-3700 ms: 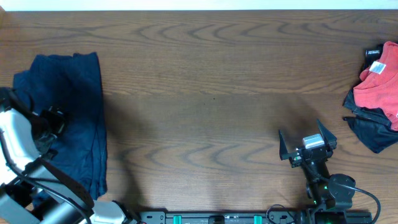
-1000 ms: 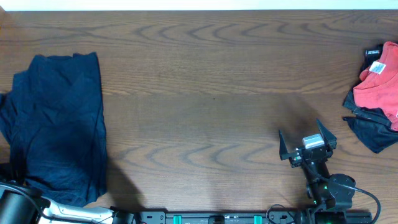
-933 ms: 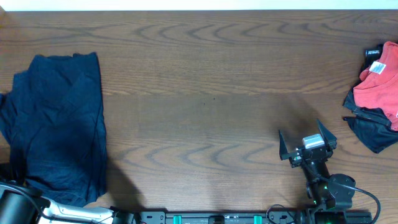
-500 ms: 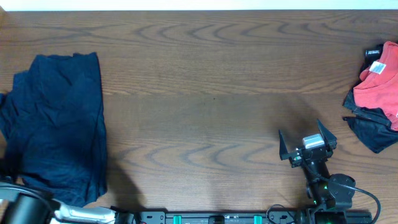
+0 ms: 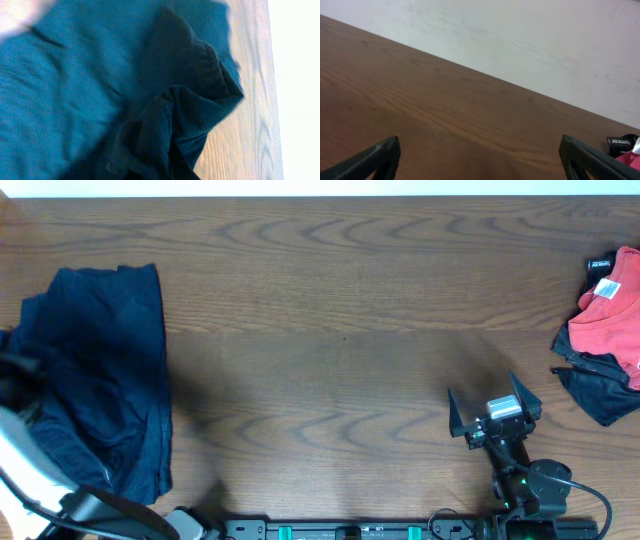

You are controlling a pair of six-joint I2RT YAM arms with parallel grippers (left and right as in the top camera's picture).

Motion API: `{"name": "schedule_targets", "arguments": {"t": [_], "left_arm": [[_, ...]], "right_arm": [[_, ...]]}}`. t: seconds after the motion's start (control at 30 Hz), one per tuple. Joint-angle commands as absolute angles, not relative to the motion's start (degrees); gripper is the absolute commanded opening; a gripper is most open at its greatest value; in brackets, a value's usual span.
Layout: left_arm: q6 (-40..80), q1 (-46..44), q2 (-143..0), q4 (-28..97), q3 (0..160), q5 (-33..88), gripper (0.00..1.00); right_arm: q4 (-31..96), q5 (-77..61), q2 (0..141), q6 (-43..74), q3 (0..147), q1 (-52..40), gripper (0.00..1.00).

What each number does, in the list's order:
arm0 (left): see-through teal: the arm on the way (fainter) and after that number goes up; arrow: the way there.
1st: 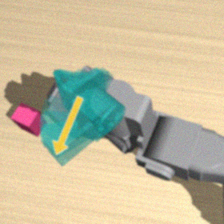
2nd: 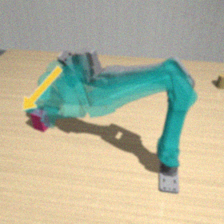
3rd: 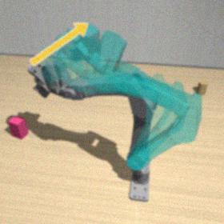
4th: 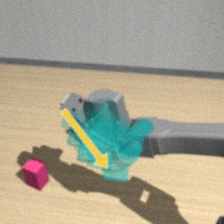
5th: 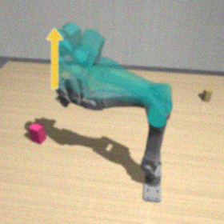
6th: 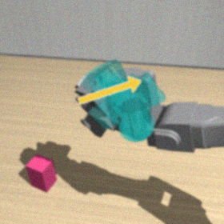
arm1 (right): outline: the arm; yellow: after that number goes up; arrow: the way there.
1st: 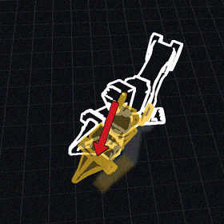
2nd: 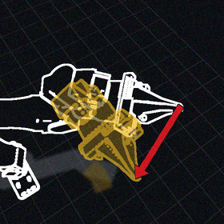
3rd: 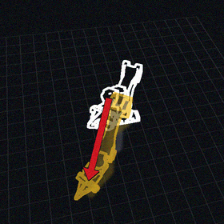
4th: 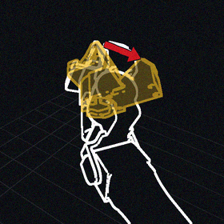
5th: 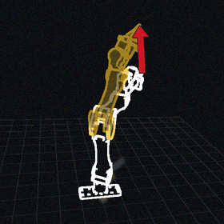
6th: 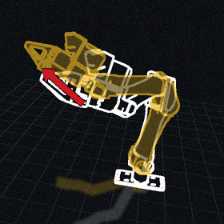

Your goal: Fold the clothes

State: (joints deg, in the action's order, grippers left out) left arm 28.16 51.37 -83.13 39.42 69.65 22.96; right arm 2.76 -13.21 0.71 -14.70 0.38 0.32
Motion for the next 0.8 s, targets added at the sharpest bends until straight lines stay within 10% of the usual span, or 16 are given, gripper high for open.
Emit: {"name": "schedule_targets", "arguments": {"t": [0.0,0.77], "left_arm": [[28.56,43.83,-81.82,40.25,69.34,25.34,0.06],[19.53,-8.19,-82.41,37.56,69.34,22.90,0.06]], "right_arm": [[3.01,-12.88,0.64,-14.17,0.32,0.69,0.99],[3.03,-12.88,0.64,-14.17,0.32,0.69,0.99]]}}
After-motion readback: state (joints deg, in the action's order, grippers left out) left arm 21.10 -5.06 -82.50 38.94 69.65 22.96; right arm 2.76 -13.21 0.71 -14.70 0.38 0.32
